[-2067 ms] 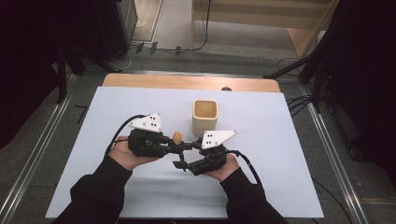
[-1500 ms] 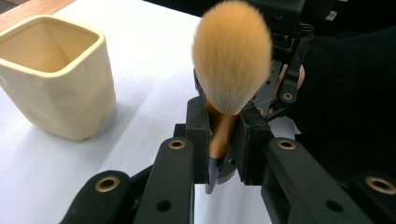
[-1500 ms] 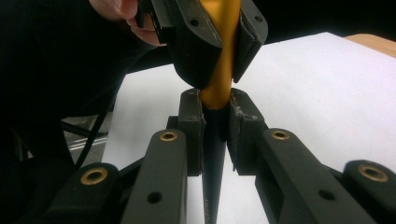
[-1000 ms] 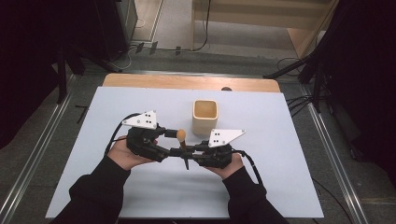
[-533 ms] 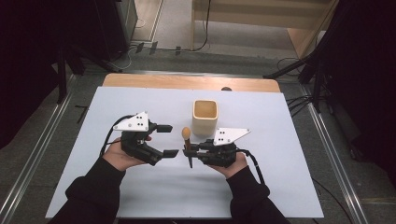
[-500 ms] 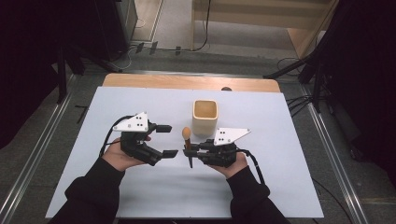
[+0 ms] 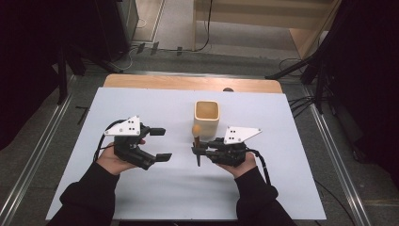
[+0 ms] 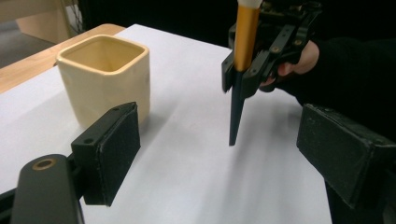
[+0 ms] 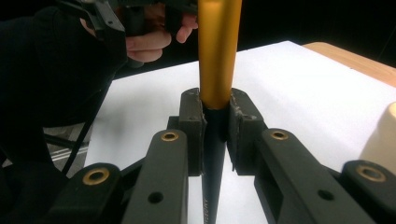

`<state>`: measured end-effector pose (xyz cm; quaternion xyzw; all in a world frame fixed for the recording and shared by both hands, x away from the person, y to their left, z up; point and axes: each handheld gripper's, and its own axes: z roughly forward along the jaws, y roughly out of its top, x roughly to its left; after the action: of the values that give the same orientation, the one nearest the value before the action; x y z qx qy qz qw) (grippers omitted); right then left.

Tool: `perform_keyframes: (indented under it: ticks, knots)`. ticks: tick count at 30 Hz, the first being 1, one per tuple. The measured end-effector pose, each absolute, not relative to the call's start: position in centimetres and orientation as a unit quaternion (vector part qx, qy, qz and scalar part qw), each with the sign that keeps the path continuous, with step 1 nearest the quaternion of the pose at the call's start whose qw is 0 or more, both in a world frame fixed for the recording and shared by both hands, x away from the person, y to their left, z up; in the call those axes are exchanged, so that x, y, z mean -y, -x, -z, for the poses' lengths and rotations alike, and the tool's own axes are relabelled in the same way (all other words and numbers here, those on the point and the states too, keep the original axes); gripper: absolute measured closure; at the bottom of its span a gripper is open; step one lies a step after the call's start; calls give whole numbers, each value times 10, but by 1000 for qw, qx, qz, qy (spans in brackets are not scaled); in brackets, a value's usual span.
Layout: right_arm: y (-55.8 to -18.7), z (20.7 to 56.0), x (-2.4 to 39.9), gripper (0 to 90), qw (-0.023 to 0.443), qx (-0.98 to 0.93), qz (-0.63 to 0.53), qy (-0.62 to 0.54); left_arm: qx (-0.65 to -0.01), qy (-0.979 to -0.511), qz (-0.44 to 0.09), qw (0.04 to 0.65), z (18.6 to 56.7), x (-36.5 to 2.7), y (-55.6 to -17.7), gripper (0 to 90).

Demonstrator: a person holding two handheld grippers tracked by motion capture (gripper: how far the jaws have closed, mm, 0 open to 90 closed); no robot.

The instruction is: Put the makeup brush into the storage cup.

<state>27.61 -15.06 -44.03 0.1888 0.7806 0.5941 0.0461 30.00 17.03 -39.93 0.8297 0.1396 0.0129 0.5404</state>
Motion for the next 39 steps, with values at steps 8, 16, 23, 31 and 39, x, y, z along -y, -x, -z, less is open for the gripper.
perform_keyframes:
  ticks: [8,16,23,31,39]
  knots:
    - [-275,440,163,789,52,-786,-586,-190,-151,-825,-29,544,406,-185,-297,97]
    - [-274,436,178,790,67,-780,-590,-199,-161,-819,-50,549,411,-205,-292,77]
    - [-273,433,189,789,80,-775,-593,-205,-179,-813,-58,551,417,-224,-291,77]
    - [-271,431,200,789,95,-772,-593,-211,-191,-803,-77,559,418,-246,-288,73]
    - [-271,429,204,790,98,-768,-594,-217,-205,-794,-87,565,422,-259,-289,74]
